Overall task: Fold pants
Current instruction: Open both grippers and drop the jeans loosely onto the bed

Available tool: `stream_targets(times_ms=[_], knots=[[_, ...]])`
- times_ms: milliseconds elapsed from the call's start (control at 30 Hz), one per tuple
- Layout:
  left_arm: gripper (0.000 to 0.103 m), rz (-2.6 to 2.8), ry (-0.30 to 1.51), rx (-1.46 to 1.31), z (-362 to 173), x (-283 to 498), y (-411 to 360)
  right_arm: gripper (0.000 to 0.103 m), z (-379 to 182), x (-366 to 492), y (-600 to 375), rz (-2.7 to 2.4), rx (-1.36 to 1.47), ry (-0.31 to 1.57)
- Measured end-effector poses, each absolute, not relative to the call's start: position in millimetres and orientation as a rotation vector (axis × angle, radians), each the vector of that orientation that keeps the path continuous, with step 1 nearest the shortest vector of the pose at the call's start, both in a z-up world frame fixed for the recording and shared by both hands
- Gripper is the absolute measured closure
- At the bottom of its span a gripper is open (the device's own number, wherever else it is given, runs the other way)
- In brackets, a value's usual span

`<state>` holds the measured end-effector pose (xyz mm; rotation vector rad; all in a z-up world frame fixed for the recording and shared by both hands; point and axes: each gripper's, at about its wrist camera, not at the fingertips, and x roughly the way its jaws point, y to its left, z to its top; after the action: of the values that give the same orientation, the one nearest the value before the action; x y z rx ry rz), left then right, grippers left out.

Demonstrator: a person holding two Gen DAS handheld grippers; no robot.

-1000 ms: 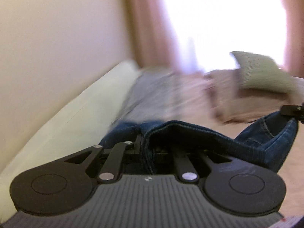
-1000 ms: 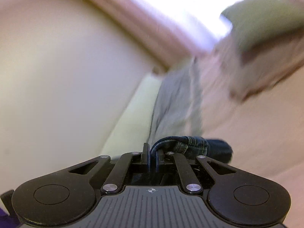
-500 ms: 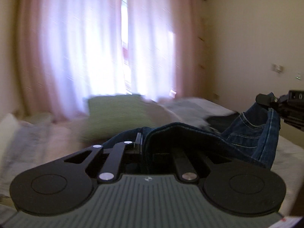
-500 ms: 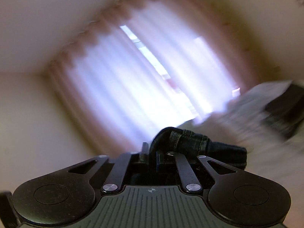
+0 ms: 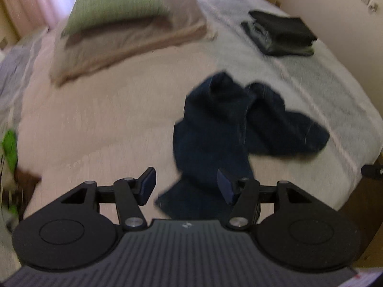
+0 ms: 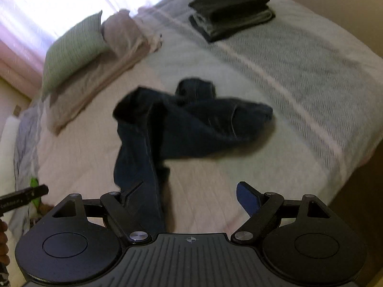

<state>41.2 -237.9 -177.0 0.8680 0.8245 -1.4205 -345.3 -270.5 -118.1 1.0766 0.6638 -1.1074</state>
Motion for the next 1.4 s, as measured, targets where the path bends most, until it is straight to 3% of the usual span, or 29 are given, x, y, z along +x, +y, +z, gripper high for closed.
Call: stream_targets(times_ms=[333,733,1133,1400], knots=[[0.039,-1.405,0.817,0.86,-150.7,67.2,-152.8,0.022,-114.6,-314.8,-234.5,-1.055,1.012,0.713],[0.039,-1.465,0.809,0.824,-145.2,79.0,-96.7,0.022,-118.5,-307.2,-158.4,-1.087,1.018,0.741],[0.037,-1.456,0.786,0.818,-139.9,52.1,-98.2,0.022,-118.6,-332.3,-171.8,-1.083,1.025,0.698],[0.035,-1.376,0.828,0.796,-160.1,-1.8,-135.2,0.022,-136.7,-377.6,-241.2,-1.013,1.016,0.747]])
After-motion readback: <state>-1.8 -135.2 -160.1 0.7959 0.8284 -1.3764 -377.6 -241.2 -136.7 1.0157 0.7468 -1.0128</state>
